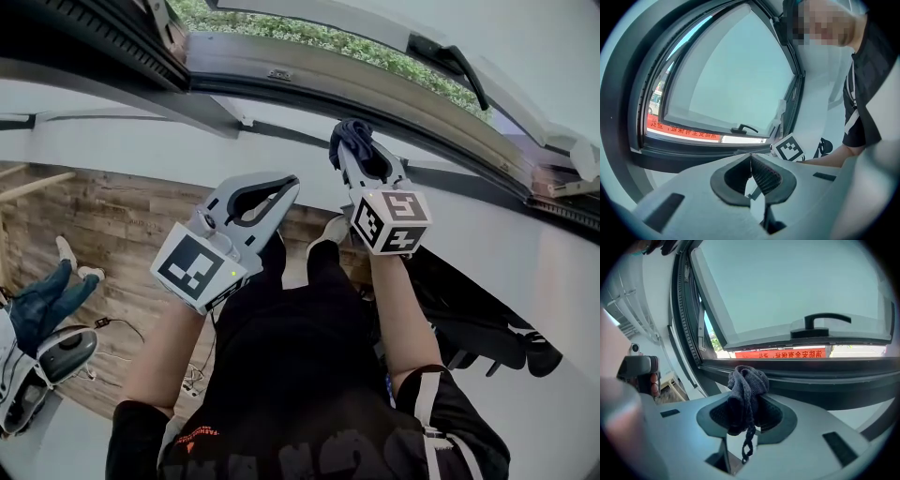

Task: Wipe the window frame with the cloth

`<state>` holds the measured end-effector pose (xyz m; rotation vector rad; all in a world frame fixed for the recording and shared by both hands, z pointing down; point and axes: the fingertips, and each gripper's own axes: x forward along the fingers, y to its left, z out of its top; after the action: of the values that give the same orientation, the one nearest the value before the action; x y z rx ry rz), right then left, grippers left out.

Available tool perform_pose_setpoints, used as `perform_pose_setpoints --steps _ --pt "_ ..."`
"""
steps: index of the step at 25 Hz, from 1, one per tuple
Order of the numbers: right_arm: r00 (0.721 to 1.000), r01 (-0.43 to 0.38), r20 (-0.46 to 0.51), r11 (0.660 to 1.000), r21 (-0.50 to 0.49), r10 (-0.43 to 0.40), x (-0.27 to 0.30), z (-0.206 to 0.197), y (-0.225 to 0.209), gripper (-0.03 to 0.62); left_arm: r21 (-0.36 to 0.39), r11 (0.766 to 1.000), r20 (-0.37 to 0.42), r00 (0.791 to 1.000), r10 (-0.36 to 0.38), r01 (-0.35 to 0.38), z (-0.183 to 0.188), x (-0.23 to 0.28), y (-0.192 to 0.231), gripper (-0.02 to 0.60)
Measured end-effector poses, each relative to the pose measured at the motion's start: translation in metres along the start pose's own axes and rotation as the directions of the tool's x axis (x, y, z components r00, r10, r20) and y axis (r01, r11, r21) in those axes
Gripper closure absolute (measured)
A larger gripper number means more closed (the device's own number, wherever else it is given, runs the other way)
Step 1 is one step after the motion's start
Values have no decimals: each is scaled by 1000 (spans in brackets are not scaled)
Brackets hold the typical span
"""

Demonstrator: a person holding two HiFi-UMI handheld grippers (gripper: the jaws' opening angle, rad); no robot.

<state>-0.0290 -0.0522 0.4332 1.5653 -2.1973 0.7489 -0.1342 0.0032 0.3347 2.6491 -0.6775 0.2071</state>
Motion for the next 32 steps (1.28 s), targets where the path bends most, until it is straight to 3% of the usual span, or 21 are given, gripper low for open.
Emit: perform_pose_setpoints --steps 10,14,22,32 --pt "996 -92 -24 995 -37 91 33 7 53 487 -25 998 44 997 64 -63 -4 -35 28 561" --pt "992 -123 -36 991 -55 121 45 9 73 487 -73 994 37 995 89 -86 -4 -48 37 560" --pt "982 -185 -61 980 -80 180 70 10 104 487 -58 990 74 988 135 -131 -7 -64 60 561" --pt "963 -262 -88 959 -110 253 99 15 150 487 -94 977 83 976 200 -192 -12 -92 85 561"
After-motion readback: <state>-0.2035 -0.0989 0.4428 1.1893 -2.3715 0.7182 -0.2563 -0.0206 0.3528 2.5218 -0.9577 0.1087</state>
